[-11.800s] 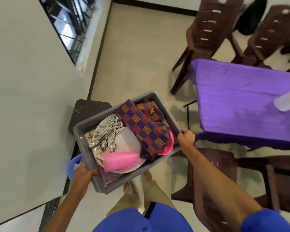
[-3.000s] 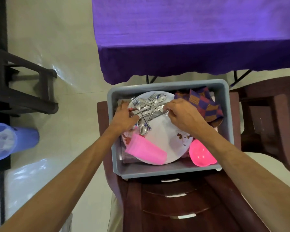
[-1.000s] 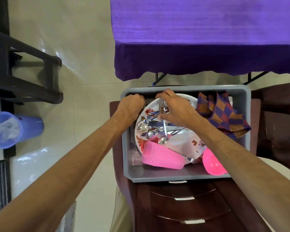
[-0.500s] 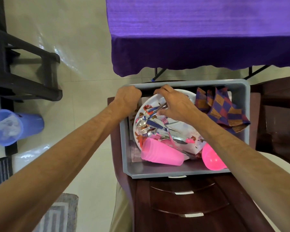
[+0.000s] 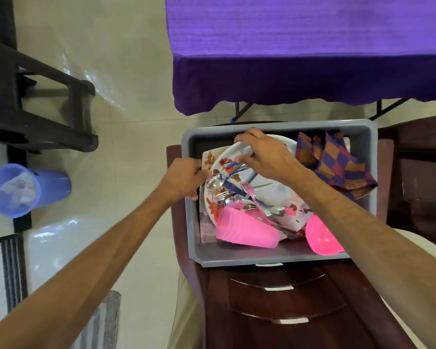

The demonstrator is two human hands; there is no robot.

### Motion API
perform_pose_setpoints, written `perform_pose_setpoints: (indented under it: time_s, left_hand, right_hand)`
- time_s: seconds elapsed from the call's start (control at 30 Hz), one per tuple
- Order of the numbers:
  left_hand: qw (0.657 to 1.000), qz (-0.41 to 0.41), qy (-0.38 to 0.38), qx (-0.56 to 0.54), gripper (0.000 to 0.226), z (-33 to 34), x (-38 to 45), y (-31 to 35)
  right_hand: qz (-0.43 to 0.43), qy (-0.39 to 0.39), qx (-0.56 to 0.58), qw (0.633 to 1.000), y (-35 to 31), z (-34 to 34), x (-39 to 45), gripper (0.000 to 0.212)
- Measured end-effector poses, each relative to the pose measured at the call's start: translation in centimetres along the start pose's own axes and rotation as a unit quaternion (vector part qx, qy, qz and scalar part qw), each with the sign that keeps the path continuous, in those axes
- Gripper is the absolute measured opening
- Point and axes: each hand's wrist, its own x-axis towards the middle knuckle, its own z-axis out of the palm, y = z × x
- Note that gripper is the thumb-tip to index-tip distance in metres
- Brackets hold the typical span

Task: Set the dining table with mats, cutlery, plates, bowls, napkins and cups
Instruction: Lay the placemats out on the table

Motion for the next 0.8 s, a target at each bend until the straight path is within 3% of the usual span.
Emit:
perform_pose_setpoints:
  time_s: [0.13, 0.37, 0.8]
  left_hand:
    - [0.996, 0.032, 0.081, -0.013, 0.033, 0.8, 0.0, -0.7]
    - [0.994, 0.035, 0.105, 0.015, 0.032, 1.0, -0.3, -0.9]
    - [0.981, 0.078, 0.154, 0.094, 0.038, -1.3, -0.3, 0.4]
  right_hand:
    - [-0.011, 0.006, -0.006, 1.0, 0.2, -0.3, 0.2, 0.033]
    - [-0.009, -0.029, -0.033, 0.999, -0.4, -1.2, 0.5, 0.036]
    - [-0.024, -0.004, -0.005, 1.0, -0.5, -2.0, -0.7, 0.035]
